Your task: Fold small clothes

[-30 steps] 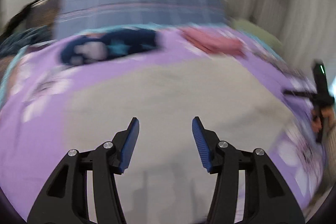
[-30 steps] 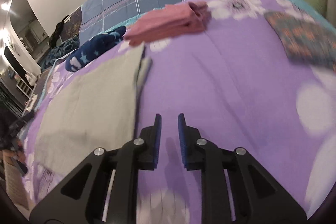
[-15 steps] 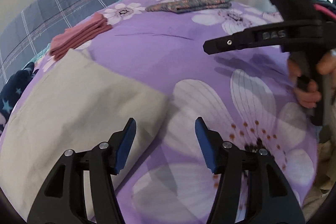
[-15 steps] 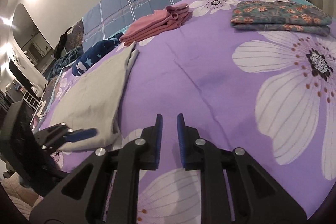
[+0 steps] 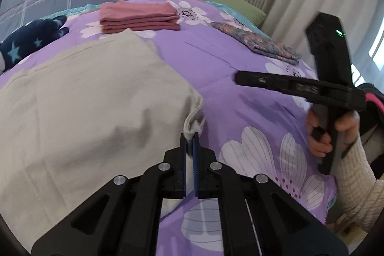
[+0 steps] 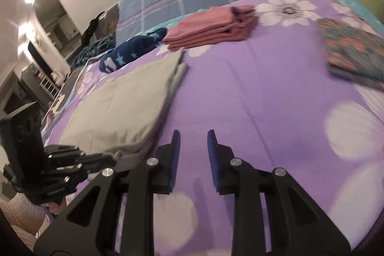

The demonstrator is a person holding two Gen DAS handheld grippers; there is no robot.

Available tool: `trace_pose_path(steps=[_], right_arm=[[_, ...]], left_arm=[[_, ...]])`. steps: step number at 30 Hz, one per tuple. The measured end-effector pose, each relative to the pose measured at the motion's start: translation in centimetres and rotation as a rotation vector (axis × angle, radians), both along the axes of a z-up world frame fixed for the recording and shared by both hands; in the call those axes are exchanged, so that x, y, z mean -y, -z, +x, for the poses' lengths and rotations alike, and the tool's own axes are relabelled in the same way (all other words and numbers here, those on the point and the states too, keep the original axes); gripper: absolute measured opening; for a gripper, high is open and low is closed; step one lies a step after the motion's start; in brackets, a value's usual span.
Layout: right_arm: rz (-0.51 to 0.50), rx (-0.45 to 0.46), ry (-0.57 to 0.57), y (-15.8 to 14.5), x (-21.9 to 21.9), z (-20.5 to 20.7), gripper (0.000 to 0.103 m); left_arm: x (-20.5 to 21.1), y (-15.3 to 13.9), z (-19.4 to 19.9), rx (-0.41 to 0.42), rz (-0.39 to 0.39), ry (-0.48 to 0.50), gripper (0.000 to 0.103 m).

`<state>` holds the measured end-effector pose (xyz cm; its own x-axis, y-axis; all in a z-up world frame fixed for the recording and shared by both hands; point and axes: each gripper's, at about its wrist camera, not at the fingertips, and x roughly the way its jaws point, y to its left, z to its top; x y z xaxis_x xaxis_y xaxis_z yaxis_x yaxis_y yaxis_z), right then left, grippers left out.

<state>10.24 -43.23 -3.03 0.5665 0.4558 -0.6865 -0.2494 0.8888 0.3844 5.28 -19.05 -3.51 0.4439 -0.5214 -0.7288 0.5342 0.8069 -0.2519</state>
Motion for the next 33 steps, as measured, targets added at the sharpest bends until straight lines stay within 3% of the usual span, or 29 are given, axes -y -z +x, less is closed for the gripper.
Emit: trace_pose_path(steps=[7, 12, 14, 16, 17, 19, 21, 24, 27, 29, 30, 32, 33], right_arm=[[0.086, -0.121, -0.039, 1.5, -2.3, 7.4, 0.025], [0.132, -0.218, -0.084, 3.1, -4.1, 12.2, 0.042], [0.104, -0.227, -0.065, 3.8, -5.0, 13.7, 0.042], [0.089, -0.196, -0.018, 3.5, -5.1, 14.3, 0.012], [0.119, -0.172, 0.000, 2.6, -5.0, 14.5, 0.003], [0.194, -0.089, 0.011, 0.7, -4.5, 14.1, 0.002], [0.163, -0.015, 0.016, -0.9, -4.8, 13.7, 0.002], [0.019, -0.045, 0.028, 0.5, -5.9, 14.5, 0.002], [-0.060, -0.101, 0.081, 3.3, -5.1, 14.9, 0.002], [0.039, -0.124, 0.112, 3.8, -3.1, 14.3, 0.001], [0.069, -0.135, 0.120, 3.5, -1.9, 13.7, 0.001], [0.073, -0.121, 0.110, 2.4, -0.9, 12.4, 0.005], [0.060, -0.099, 0.087, 1.8, -0.6, 11.6, 0.005]], left_arm=[[1.0, 0.4, -0.1, -0.015, -0.003, 0.035, 0.003], [1.3, 0.3, -1.0, -0.029, -0.040, 0.088, 0.003], [1.6, 0.2, -1.4, -0.029, -0.052, 0.115, 0.003], [1.9, -0.1, -1.7, -0.017, -0.071, 0.153, 0.001], [2.1, -0.2, -1.9, -0.008, -0.076, 0.169, 0.001], [2.6, -0.4, -2.4, 0.013, -0.078, 0.210, 0.000], [3.2, -0.2, -2.5, 0.003, -0.086, 0.251, 0.000], [4.9, 0.6, -2.8, 0.005, -0.041, 0.293, 0.000], [5.6, 1.1, -3.4, -0.002, -0.023, 0.299, 0.000], [5.6, 0.6, -4.3, 0.023, -0.012, 0.306, 0.000], [5.5, 0.4, -4.4, 0.042, -0.004, 0.305, 0.003], [5.1, -0.1, -4.5, 0.089, 0.029, 0.282, 0.028], [4.8, -0.1, -4.4, 0.111, 0.045, 0.264, 0.032]])
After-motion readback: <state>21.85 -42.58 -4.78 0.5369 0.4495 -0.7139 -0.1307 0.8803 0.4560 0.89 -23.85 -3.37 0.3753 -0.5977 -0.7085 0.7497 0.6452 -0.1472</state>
